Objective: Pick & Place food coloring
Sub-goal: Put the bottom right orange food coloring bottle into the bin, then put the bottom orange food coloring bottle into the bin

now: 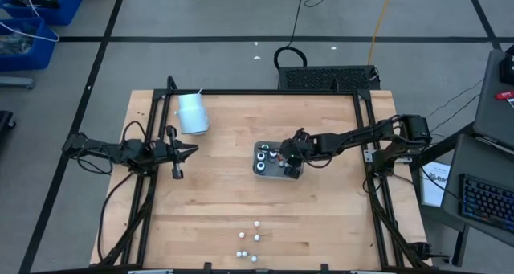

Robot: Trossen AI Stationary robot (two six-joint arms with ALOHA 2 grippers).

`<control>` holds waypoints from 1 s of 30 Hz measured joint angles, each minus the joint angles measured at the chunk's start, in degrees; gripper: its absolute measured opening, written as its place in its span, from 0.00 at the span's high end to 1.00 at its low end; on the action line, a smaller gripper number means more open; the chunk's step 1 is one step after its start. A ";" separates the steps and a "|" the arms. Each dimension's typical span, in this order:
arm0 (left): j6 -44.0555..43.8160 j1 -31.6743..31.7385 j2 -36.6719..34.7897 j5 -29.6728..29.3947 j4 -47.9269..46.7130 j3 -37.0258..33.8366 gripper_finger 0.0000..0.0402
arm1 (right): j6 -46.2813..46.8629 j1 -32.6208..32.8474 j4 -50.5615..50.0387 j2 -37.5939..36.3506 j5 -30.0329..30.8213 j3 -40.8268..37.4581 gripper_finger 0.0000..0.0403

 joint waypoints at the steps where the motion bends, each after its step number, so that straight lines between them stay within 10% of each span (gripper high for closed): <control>1: 0.00 0.00 0.01 0.00 -0.01 0.00 0.91 | 0.23 0.00 0.00 0.00 0.03 0.00 0.83; 18: 0.02 0.00 -0.01 0.00 -0.02 0.00 0.91 | 0.51 0.00 -0.26 -2.24 0.11 0.01 0.76; 30: -0.09 0.00 -0.02 0.02 -0.04 0.00 0.91 | -11.74 -0.24 -3.70 -27.79 -3.83 0.57 0.80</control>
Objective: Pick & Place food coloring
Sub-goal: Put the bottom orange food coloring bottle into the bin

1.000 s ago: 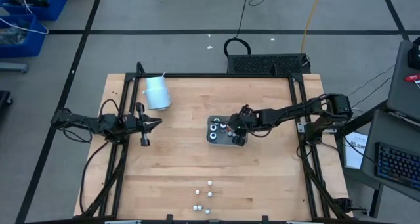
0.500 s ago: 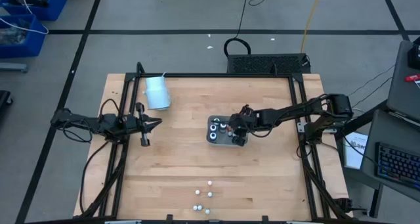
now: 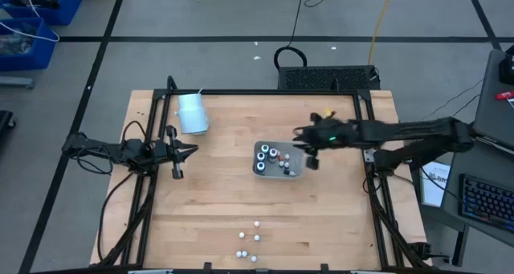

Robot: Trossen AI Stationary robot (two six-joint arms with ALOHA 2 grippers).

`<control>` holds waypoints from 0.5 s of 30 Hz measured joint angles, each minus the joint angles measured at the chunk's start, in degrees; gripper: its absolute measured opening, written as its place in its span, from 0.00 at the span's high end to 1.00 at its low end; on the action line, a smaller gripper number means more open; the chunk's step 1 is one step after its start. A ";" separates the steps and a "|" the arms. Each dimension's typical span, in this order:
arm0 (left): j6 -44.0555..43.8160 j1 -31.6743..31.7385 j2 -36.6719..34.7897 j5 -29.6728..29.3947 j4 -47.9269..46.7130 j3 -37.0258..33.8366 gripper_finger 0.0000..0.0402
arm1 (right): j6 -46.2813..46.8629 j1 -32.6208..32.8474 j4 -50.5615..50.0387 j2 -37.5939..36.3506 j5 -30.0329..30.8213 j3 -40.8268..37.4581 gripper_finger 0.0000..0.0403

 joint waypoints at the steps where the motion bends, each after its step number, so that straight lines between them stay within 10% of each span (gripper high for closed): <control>1: -0.02 0.00 0.00 0.02 0.04 0.00 0.91 | -2.24 -0.10 -0.70 -2.69 -1.72 0.00 0.82; 15: -0.13 0.00 0.00 0.04 0.00 0.00 0.91 | -4.71 -0.74 3.83 -35.05 -9.69 -14.87 1.00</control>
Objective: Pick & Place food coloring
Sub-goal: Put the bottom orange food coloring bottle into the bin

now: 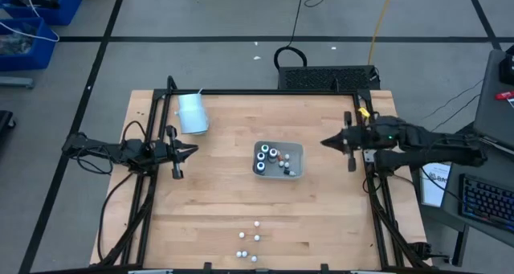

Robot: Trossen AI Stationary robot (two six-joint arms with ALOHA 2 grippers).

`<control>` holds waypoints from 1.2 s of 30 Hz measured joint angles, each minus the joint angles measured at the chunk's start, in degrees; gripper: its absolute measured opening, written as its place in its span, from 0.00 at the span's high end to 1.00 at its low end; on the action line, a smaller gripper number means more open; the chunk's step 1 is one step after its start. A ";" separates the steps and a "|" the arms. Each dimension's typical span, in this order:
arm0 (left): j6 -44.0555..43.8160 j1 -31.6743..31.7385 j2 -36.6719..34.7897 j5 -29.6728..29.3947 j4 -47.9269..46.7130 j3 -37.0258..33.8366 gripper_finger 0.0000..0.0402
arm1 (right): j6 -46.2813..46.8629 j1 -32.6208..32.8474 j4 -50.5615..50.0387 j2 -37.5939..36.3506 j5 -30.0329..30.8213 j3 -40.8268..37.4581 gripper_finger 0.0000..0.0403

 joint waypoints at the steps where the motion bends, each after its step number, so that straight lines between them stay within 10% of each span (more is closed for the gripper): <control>1: 0.00 0.00 0.00 0.00 0.01 0.00 0.91 | 0.62 -0.03 0.59 -2.10 0.19 -1.73 1.00; 19: 0.02 0.00 0.00 -0.02 -0.04 0.00 0.91 | 7.45 -0.02 10.05 -28.35 -0.07 -24.48 1.00; 36: -4.02 0.00 0.00 -0.65 2.86 0.36 0.91 | 8.31 -0.02 19.74 -29.83 -0.03 -34.46 1.00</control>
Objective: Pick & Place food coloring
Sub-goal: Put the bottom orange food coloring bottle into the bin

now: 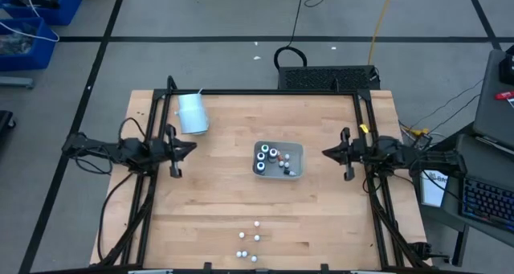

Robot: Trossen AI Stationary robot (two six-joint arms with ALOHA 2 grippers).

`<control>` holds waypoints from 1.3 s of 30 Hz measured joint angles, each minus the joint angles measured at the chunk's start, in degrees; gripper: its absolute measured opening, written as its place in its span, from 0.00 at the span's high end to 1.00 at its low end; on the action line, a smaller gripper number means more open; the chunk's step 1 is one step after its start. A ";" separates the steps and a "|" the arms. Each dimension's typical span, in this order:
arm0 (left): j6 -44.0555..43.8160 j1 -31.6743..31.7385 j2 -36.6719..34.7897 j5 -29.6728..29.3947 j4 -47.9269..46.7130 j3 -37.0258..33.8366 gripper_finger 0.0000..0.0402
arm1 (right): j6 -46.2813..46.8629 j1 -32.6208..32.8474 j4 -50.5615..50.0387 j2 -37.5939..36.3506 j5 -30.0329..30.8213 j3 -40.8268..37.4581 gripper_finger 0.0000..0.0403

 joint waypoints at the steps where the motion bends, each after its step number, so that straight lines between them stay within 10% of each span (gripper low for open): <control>1: -0.14 0.00 0.00 0.00 0.08 0.44 0.91 | -0.10 0.00 0.36 0.00 0.15 -0.51 1.00; 10: 0.18 0.00 11.16 -0.11 -3.85 12.28 0.91 | -2.76 0.00 1.36 0.00 0.02 -1.99 1.00; 23: -5.41 -0.02 58.25 0.17 -31.80 54.75 0.91 | -2.90 0.00 1.26 0.00 -0.04 -2.12 1.00; 31: -5.31 -0.46 82.04 9.73 -53.57 80.55 0.91 | -2.72 0.00 1.26 0.00 -0.04 -2.16 1.00; 39: -4.72 -2.68 96.09 17.98 -64.20 92.15 0.91 | -2.25 0.00 0.86 0.00 -0.04 -2.19 1.00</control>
